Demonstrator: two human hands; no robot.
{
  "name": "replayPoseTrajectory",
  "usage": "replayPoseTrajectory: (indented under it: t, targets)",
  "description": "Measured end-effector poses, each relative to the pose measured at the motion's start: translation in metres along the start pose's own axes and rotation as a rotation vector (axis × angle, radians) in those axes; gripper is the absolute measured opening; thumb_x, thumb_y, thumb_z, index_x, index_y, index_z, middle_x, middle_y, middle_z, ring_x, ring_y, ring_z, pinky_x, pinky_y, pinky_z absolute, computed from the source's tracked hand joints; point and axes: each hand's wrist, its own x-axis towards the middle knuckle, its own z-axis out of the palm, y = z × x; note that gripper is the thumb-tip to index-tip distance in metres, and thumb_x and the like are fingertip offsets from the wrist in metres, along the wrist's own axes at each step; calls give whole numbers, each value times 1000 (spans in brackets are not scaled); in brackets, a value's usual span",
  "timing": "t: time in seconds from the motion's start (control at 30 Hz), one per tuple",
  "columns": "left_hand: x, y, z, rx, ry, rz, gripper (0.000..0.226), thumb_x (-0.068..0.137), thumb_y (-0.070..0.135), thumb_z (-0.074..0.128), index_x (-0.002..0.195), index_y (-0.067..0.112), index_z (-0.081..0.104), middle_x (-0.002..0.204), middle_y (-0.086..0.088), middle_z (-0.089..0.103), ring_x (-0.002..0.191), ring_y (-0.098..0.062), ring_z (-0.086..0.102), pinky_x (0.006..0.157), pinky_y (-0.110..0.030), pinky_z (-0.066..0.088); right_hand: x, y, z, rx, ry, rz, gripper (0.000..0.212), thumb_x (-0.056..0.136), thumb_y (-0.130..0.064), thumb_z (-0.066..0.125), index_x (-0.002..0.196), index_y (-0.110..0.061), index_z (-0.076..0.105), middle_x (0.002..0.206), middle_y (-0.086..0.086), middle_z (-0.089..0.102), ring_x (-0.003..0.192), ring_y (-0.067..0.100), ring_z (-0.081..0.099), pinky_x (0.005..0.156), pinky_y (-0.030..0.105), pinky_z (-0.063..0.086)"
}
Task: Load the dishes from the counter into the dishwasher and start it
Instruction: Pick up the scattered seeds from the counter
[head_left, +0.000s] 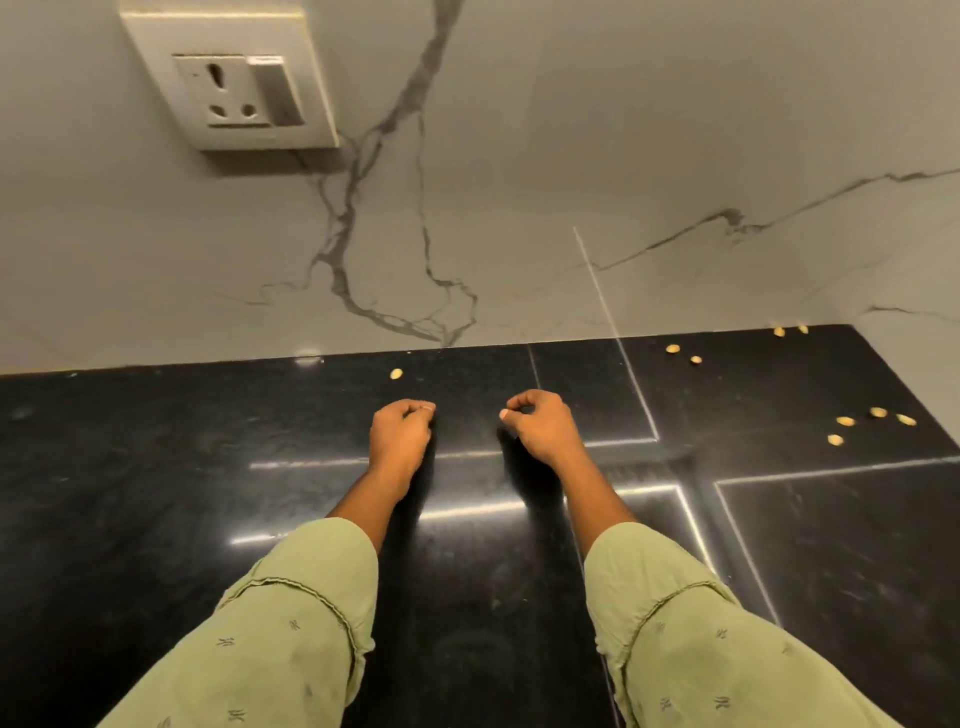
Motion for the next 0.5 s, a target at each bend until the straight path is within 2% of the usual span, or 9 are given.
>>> replayPoseTrajectory:
  t: [0.03, 0.1, 0.17, 0.23, 0.3, 0.37, 0.5]
  targets:
    - [2, 1, -9, -125, -9, -83, 13, 97, 14, 57, 93, 16, 69, 67, -3, 54, 52, -11, 45, 46, -23, 36, 2, -8, 8, 3, -11, -10, 11, 87, -27, 70, 97, -22, 67, 108, 7, 69, 103, 23, 63, 96, 38, 50]
    - [7, -1, -29, -277, -24, -190, 14, 100, 11, 53, 99, 15, 67, 59, 0, 45, 41, -7, 33, 36, -19, 26, 7, -25, 27, -12, -25, -31, 9, 88, -28, 69, 94, -22, 68, 104, 6, 71, 102, 24, 64, 93, 37, 51]
    - [13, -5, -45, -374, -73, -225, 15, 102, 11, 50, 102, 14, 65, 54, 3, 40, 36, -5, 28, 33, -18, 21, 9, -40, 43, -52, -22, -43, 9, 88, -32, 68, 92, -23, 67, 103, 6, 70, 101, 25, 64, 92, 38, 51]
    - [18, -10, -55, -418, -104, -241, 14, 101, 13, 50, 102, 13, 64, 49, 5, 35, 34, -4, 24, 32, -16, 17, 12, -54, 55, -129, -10, -66, 16, 87, -36, 68, 98, -24, 66, 106, 5, 69, 102, 25, 62, 91, 39, 51]
    - [22, -11, -64, -340, -61, -243, 11, 99, 17, 56, 95, 15, 66, 49, 5, 35, 36, -7, 25, 34, -16, 17, 14, -69, 67, -224, -5, -108, 25, 88, -39, 67, 108, -24, 65, 111, 4, 67, 106, 25, 61, 89, 37, 49]
    - [27, -14, -70, -170, 16, -188, 12, 96, 16, 61, 87, 16, 68, 54, 3, 43, 42, -10, 33, 36, -17, 24, 18, -81, 79, -289, -11, -142, 31, 89, -41, 66, 115, -24, 62, 116, 4, 65, 110, 26, 59, 88, 37, 47]
    - [39, -20, -79, -74, 12, -169, 12, 96, 14, 61, 92, 15, 73, 56, 1, 51, 44, -14, 37, 35, -17, 26, 28, -106, 101, -422, -29, -197, 38, 93, -42, 61, 125, -23, 55, 124, 10, 61, 115, 30, 57, 92, 40, 46]
